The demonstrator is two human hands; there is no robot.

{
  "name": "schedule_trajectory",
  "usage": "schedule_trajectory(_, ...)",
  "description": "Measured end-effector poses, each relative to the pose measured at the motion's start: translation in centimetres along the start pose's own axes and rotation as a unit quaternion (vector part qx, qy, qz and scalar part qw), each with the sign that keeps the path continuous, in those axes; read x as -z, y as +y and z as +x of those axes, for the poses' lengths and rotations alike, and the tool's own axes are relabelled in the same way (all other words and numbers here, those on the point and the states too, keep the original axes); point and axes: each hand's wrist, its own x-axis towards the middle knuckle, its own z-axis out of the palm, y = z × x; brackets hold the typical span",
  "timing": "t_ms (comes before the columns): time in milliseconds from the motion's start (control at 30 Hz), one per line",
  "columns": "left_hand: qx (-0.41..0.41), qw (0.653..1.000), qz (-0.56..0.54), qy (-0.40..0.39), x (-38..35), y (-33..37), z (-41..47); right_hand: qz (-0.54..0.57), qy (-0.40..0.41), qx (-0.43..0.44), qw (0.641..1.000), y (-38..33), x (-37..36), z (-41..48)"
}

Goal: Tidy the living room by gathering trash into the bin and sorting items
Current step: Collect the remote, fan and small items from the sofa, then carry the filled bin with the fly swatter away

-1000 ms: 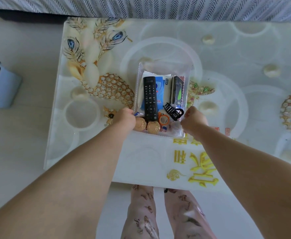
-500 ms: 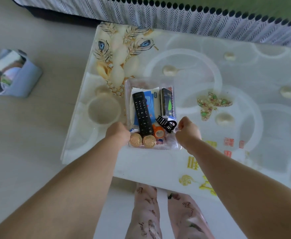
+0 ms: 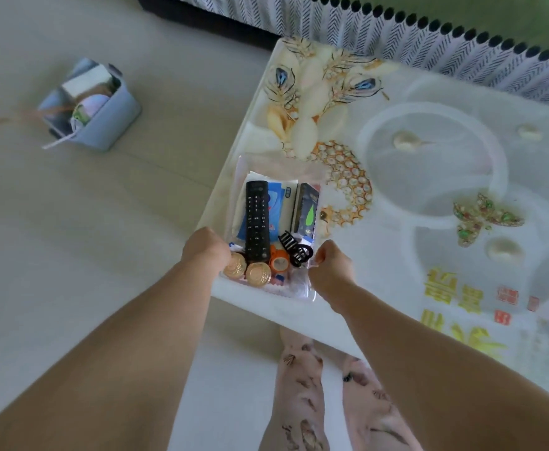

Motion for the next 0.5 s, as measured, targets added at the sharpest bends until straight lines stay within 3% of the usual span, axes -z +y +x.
schedule_trajectory(300,0.031,0.991,-0.122,-0.046,0.0,-4.3,1.8,-0.075,-0.028,-0.017,0.997,0.0,-5.2,0.3)
schedule_trajectory(500,0.030,0.978,-0.198,-0.053,0.0,-3.6,0.7,-0.196,-0.111,-0.039,0.974,-0.9,-3.7,1.2)
